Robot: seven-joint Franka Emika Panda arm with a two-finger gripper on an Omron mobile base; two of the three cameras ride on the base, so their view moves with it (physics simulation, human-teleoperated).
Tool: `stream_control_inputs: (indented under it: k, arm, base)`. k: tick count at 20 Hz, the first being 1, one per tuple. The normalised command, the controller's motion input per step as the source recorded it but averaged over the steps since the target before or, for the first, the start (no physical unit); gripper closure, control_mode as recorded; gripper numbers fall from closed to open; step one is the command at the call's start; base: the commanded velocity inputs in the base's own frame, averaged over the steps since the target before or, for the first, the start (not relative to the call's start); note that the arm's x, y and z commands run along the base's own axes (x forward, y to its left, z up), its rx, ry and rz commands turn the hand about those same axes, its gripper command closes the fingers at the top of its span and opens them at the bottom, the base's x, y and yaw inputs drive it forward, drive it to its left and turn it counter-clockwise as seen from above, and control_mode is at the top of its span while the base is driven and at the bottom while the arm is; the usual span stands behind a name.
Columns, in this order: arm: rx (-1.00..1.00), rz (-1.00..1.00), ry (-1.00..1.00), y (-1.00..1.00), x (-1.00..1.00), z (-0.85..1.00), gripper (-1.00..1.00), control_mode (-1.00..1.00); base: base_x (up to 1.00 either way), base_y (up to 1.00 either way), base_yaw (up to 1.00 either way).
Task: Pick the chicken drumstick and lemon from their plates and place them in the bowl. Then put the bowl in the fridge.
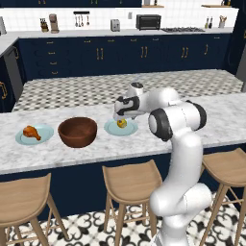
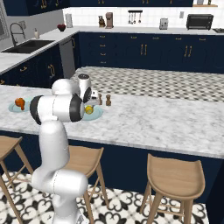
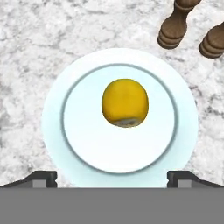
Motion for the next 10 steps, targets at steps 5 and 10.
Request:
stream_control_inputs:
  k: [5,10]
  arm:
    - [0.00,0.00,0.00,0.10,0.51,-0.18,-1.00,-1.00]
    - [0.00,0.00,0.00,0.05,0.34,-0.30,-1.00,-1.00]
  base:
    - [0.00,0.00,0.00]
    - [0.00,0.00,0.00]
